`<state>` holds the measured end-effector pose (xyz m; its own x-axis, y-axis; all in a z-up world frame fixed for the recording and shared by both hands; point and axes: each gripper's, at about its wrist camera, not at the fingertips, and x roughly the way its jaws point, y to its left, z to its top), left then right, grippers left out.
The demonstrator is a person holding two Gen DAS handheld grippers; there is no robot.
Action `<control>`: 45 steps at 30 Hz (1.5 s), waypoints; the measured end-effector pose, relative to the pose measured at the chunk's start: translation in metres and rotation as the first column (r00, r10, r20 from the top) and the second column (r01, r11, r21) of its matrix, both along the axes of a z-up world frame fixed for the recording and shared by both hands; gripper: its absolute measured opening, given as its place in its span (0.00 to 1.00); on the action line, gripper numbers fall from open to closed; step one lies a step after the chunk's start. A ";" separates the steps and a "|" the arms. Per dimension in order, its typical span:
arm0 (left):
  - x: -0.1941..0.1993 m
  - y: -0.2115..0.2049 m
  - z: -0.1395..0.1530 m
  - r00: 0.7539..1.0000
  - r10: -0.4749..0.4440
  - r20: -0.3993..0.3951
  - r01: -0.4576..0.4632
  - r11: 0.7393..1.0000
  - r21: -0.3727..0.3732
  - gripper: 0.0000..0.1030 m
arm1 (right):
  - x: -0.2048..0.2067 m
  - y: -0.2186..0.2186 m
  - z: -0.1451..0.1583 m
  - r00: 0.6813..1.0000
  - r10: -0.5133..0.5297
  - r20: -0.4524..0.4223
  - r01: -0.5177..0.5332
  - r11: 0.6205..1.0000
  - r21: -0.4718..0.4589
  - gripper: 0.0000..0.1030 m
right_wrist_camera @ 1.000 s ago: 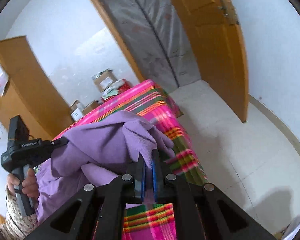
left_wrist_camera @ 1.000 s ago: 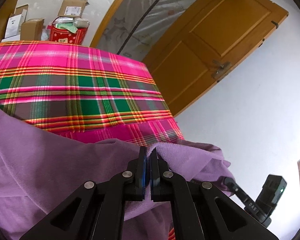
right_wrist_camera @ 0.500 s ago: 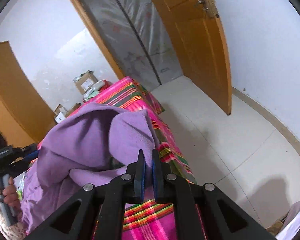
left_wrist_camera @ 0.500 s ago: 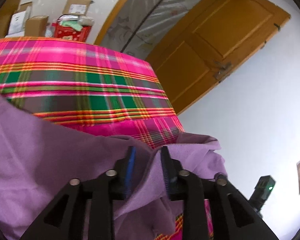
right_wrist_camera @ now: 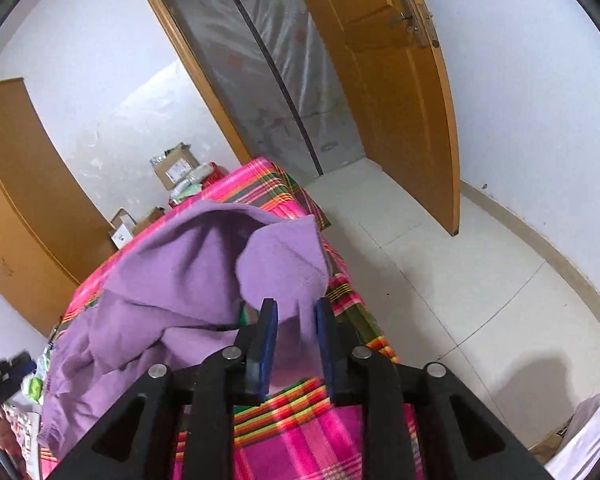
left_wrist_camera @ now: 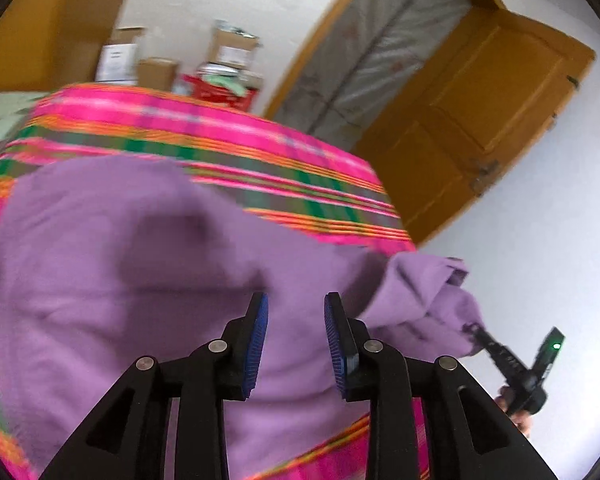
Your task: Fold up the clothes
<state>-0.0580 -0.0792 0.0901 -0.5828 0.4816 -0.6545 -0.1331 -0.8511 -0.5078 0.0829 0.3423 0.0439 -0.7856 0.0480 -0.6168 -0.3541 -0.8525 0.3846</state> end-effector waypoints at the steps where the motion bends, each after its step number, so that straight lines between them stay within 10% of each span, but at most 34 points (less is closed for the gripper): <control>1: 0.009 -0.013 -0.001 1.000 0.029 0.004 -0.029 1.000 -0.007 0.29 | 0.004 -0.004 0.002 1.000 0.005 -0.007 -0.005 1.000 -0.001 0.22; 15: 0.117 -0.145 -0.066 0.920 0.362 0.150 -0.370 0.928 0.035 0.39 | -0.002 -0.108 -0.018 0.945 0.323 0.045 -0.322 0.946 -0.032 0.25; 35: 0.111 -0.147 -0.102 0.875 0.419 0.244 -0.467 0.863 0.192 0.46 | -0.027 -0.141 -0.051 0.926 0.354 0.132 -0.348 0.935 -0.064 0.34; 42: 0.102 -0.136 -0.105 0.886 0.408 0.219 -0.442 0.887 0.137 0.18 | -0.041 -0.146 -0.061 0.936 0.325 0.137 -0.317 0.945 -0.078 0.32; 45: 0.101 -0.137 -0.104 0.891 0.408 0.199 -0.439 0.887 0.142 0.14 | -0.045 -0.148 -0.063 0.937 0.322 0.138 -0.313 0.946 -0.081 0.09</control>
<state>0.0428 -0.2167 -0.0135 -0.6528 0.3295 -0.6821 0.3152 -0.7007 -0.6401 0.0375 0.1940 -0.0195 -0.6547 -0.2273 -0.7209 -0.1249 -0.9081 0.3998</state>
